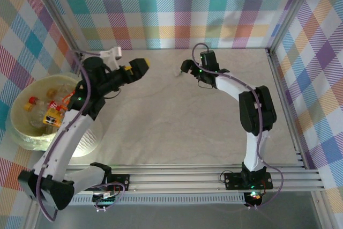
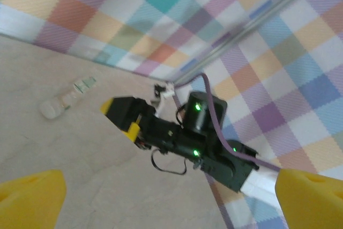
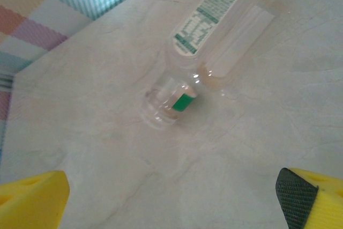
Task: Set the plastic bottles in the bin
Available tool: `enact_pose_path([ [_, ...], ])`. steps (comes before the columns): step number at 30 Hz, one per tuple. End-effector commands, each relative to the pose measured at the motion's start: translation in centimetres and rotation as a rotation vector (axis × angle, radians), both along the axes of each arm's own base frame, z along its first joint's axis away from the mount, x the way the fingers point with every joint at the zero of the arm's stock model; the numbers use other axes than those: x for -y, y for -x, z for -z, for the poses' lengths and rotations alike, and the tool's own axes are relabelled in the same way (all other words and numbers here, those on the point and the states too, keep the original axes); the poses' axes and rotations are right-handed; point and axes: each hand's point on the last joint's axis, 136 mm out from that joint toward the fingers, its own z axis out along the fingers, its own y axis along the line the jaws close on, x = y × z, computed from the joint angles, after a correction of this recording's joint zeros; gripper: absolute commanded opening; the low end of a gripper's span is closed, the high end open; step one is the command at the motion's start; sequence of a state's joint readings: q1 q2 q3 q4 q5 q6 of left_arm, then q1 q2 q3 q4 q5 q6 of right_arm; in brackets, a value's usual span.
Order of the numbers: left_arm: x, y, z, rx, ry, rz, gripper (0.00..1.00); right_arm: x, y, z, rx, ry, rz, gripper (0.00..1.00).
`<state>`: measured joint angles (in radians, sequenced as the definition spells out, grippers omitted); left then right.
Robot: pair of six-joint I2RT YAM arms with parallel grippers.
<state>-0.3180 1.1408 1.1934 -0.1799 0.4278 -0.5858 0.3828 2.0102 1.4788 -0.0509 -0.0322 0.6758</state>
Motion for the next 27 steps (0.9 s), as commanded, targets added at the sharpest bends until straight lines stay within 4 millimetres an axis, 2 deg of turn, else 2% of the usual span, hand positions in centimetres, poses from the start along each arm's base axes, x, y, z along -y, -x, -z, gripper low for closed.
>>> enact_pose_path([
  [1, 2.4, -1.6, 0.9, 0.028, -0.036, 0.022, 1.0, 1.1, -1.5, 1.3, -0.041, 0.063, 0.088, 1.0],
  [3, 3.7, -2.3, 2.5, -0.011, -0.07, 0.035, 1.0, 1.9, -2.8, 2.1, -0.05, 0.097, 0.154, 1.0],
  [7, 4.5, -3.4, 4.7, -0.059, -0.106, 0.021, 1.0, 1.8, -4.9, 3.2, -0.058, 0.117, 0.199, 1.0],
  [13, 3.6, -4.1, 6.8, -0.096, -0.164, -0.041, 1.0, 1.0, -7.6, 4.9, -0.09, 0.152, 0.218, 1.0],
  [18, 2.8, -4.0, 8.0, -0.116, -0.214, -0.067, 1.0, 1.9, -9.2, 5.8, -0.063, 0.267, 0.285, 1.0],
  [23, 2.0, -3.8, 8.9, -0.13, -0.266, -0.088, 1.0, 0.0, -10.7, 6.3, -0.041, 0.301, 0.245, 1.0],
  [27, 1.7, -3.7, 9.3, -0.13, -0.289, -0.097, 1.0, -0.2, -11.2, 7.6, -0.068, 0.332, 0.244, 1.0],
])
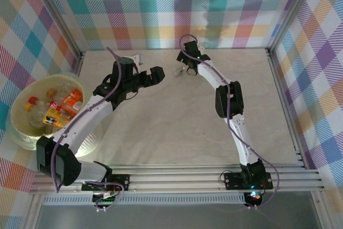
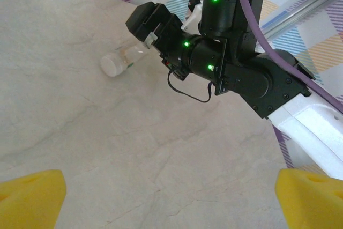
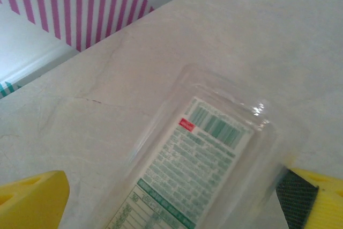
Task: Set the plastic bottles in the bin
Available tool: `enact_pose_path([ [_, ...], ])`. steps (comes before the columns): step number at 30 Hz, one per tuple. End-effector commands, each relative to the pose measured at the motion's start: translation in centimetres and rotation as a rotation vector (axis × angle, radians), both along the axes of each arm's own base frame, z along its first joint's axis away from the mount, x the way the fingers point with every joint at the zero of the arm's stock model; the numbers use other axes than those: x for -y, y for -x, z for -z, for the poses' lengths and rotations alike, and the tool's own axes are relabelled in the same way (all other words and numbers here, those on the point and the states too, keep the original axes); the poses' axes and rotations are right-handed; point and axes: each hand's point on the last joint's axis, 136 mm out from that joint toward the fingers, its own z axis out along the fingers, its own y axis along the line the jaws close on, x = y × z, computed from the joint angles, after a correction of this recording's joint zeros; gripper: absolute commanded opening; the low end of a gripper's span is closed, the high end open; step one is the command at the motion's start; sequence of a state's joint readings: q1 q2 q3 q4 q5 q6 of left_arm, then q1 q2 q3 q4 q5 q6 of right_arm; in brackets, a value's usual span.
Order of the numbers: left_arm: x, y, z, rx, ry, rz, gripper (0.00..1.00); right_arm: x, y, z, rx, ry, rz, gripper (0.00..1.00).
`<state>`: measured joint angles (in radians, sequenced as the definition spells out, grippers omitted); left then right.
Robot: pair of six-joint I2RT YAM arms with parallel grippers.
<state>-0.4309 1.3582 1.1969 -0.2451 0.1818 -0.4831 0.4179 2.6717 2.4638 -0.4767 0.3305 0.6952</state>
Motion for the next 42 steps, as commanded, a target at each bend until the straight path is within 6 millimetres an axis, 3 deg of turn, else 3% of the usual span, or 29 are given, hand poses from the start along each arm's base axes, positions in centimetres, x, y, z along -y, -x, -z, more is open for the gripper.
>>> enact_pose_path([
  [1, -0.7, 0.5, -0.8, 0.037, -0.041, -0.008, 1.0, 0.6, 1.0, 2.3, -0.077, 0.082, 0.002, 1.0],
  [5, -1.1, 0.8, 0.4, 0.008, -0.081, -0.014, 1.0, 0.6, 1.5, 2.8, -0.097, 0.098, -0.018, 0.99],
  [10, -0.9, 0.8, 0.6, 0.002, -0.08, -0.003, 1.0, 2.0, 2.6, 2.2, -0.121, 0.186, -0.008, 0.96],
  [13, -0.8, 0.7, 0.8, -0.002, -0.077, -0.002, 1.0, 1.6, 3.2, 2.1, -0.114, 0.173, -0.042, 0.91],
  [21, -1.0, 1.0, 1.0, -0.009, -0.075, -0.007, 1.0, 0.3, 2.9, 2.1, -0.092, 0.143, -0.121, 0.71],
  [28, -0.8, 1.1, 1.2, -0.022, -0.052, -0.007, 1.0, -1.5, 3.9, -0.5, -0.003, 0.089, -0.248, 0.51],
  [34, 0.0, 1.1, 1.7, -0.044, 0.036, -0.008, 1.0, -1.6, 8.3, -4.1, 0.098, 0.0, -0.343, 0.41],
  [36, 0.4, 1.1, 2.2, -0.07, 0.076, -0.009, 1.0, -1.9, 10.7, -5.4, 0.143, -0.047, -0.398, 0.4],
  [42, 2.6, 1.2, 2.8, -0.116, 0.197, 0.06, 1.0, -2.6, 19.0, -7.1, 0.213, -0.119, -0.612, 0.39],
])
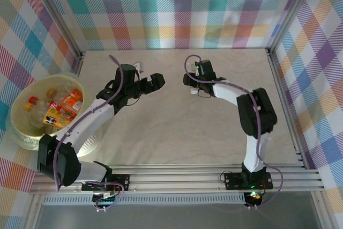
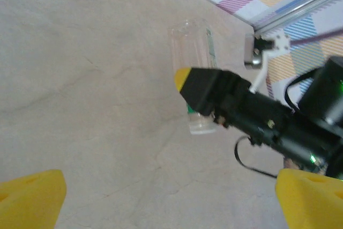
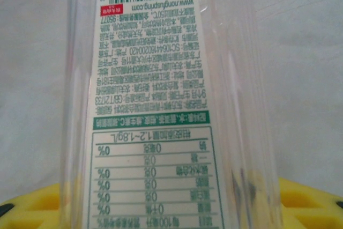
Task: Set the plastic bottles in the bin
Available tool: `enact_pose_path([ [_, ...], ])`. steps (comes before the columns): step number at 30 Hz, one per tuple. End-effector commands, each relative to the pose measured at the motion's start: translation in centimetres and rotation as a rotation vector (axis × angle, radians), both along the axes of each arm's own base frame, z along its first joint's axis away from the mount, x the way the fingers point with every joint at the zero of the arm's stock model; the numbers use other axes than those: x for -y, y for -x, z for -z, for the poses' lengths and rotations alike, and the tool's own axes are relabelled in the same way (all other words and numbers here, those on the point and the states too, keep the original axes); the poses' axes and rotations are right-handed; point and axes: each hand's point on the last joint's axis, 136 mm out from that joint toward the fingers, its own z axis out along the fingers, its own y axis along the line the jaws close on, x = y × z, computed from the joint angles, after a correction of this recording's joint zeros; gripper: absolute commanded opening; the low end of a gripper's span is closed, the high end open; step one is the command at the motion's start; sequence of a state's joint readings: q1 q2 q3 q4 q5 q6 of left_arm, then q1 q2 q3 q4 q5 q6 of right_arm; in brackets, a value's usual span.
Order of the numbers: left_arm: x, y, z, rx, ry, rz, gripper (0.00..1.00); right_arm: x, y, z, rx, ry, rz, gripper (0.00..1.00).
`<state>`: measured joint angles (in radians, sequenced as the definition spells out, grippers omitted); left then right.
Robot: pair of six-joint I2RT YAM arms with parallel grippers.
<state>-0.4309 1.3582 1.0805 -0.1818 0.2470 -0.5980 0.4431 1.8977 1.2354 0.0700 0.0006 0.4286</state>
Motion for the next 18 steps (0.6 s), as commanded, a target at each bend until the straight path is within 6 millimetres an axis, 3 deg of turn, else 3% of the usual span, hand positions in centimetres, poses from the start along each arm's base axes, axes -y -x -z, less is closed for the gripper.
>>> enact_pose_path([
  [1, 2.3, 0.0, -1.1, 0.007, 0.135, 0.061, 1.0, -2.7, 3.1, -4.0, 0.142, -0.115, -0.199, 0.39],
  [9, 4.5, -0.9, -1.0, -0.031, 0.235, 0.068, 1.0, -5.2, 10.9, -6.8, 0.237, -0.233, -0.465, 0.4],
  [15, 4.9, -0.6, 1.6, -0.103, 0.177, -0.026, 1.0, -7.0, 13.3, -9.2, 0.296, -0.307, -0.587, 0.4],
  [18, 5.3, -0.4, 1.5, -0.084, 0.225, -0.033, 1.0, -8.0, 14.4, -9.8, 0.298, -0.341, -0.647, 0.4],
])
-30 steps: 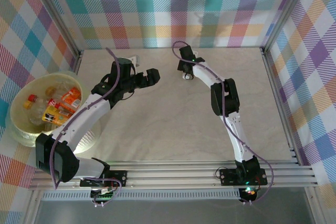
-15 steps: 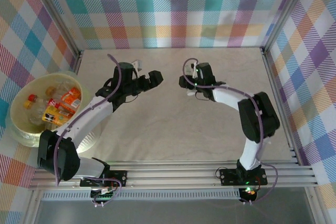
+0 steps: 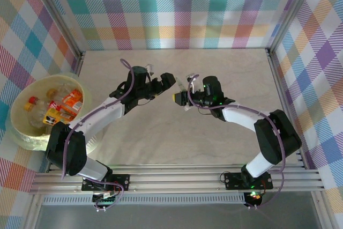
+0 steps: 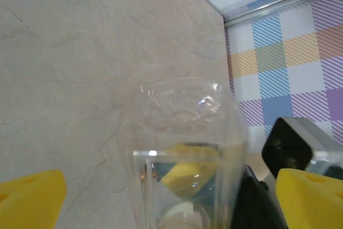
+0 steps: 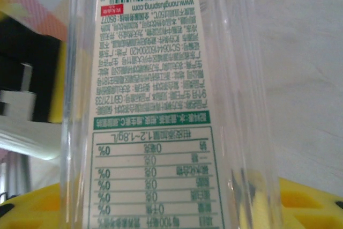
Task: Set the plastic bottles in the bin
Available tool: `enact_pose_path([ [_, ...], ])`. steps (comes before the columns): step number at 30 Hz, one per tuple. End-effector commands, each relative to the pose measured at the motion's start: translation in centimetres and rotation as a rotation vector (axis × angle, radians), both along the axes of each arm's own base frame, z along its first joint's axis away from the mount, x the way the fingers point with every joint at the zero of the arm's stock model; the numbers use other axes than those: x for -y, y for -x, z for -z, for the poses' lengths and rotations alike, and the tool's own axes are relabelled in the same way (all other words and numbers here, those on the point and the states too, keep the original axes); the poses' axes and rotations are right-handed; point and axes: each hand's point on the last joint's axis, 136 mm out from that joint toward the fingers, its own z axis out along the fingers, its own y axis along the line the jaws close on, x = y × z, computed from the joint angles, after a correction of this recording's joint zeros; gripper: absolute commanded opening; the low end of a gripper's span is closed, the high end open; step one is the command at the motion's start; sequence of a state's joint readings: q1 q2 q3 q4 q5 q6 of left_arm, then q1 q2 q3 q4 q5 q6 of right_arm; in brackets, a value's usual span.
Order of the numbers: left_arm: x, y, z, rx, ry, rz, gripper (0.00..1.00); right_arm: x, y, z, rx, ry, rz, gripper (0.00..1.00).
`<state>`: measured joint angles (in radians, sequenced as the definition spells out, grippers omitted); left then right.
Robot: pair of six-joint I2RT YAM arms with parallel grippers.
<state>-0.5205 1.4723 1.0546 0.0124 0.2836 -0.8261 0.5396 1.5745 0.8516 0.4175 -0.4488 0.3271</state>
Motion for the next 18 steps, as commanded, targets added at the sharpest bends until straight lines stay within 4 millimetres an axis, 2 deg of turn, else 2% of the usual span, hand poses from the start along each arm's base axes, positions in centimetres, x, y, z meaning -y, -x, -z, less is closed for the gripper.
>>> enact_pose_path([
  [1, 0.3, 0.0, -0.6, 0.027, 0.056, -0.038, 1.0, -1.6, 1.8, -3.0, 0.081, -0.08, -0.127, 0.41],
  [5, 1.4, 0.6, -1.2, 0.071, 0.04, 0.009, 0.98, -2.5, 2.9, -3.5, 0.04, -0.125, -0.2, 0.41],
  [9, 1.1, 1.3, -1.2, 0.089, -0.048, 0.006, 0.92, -2.8, 3.2, -3.7, 0.047, -0.118, -0.221, 0.41],
  [18, 0.7, 1.3, -0.5, 0.074, -0.058, -0.017, 0.75, -3.8, 4.5, -3.3, 0.064, -0.052, -0.302, 0.43],
])
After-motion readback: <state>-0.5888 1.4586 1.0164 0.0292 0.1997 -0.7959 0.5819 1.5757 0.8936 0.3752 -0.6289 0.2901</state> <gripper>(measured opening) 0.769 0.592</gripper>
